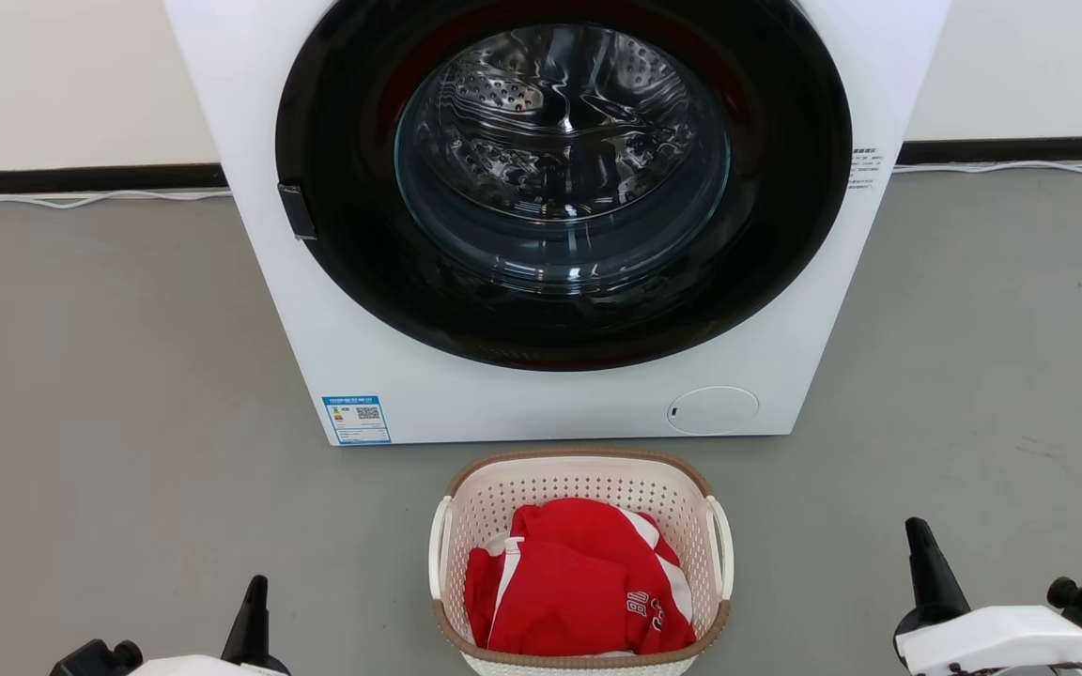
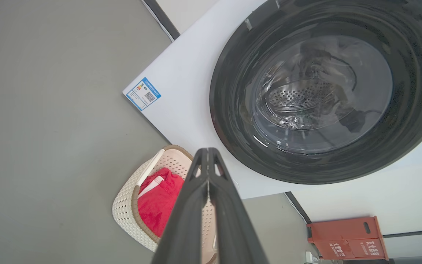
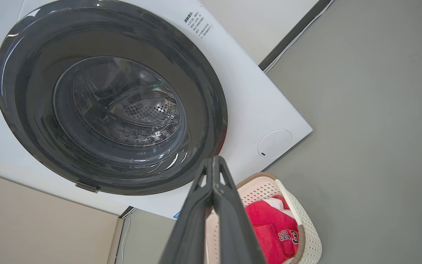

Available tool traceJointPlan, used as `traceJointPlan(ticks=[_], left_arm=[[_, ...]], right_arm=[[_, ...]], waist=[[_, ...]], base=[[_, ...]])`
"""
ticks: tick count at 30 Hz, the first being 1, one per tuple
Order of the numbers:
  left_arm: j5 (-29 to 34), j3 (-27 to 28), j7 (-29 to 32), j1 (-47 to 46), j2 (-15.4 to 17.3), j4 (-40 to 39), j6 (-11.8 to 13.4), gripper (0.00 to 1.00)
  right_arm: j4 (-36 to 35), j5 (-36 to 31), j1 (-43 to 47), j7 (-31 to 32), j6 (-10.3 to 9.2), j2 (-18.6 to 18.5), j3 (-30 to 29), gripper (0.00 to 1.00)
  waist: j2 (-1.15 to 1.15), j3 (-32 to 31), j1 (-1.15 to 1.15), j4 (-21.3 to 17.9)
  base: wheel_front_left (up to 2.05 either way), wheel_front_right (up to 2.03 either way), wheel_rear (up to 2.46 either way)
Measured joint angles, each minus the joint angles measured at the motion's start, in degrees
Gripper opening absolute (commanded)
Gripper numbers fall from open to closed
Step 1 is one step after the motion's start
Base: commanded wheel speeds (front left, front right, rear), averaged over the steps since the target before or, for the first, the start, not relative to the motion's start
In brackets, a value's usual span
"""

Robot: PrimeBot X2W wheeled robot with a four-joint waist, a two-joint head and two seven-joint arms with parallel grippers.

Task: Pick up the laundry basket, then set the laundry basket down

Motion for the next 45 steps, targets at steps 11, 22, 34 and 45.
traceJointPlan(ticks=[11,22,34,45], left_arm=[[-5.83,0.21,1.78,-1.04,-0.15,-1.21,-0.51,0.00],[-12.66,0.43,3.56,-1.36,-0.40,-2.29,-1.02,0.00],[-19.41,0.73,5.59,-2.20,-0.54,-3.55,-1.60,0.00],[-25.60,1.12,7.37,-2.43,-0.67,-4.75,-2.27,0.00]], right_arm=[[-0.71,7.24,-0.09,1.59,0.00,0.10,-0.40,0.00],[-1.98,15.86,-1.19,3.46,0.00,0.18,-0.77,0.00],[-2.86,24.66,-1.20,5.30,0.00,0.24,-1.56,0.00],[-3.91,32.51,-1.23,7.02,0.00,0.34,-2.09,0.00]], waist=[[0.00,0.19,0.00,0.03],[0.00,0.41,0.00,0.06],[0.00,0.63,0.00,0.09],[0.00,0.83,0.00,0.12]], base=[[0.00,0.00,0.00],[0.00,0.00,0.00],[0.00,0.00,0.00],[0.00,0.00,0.00]])
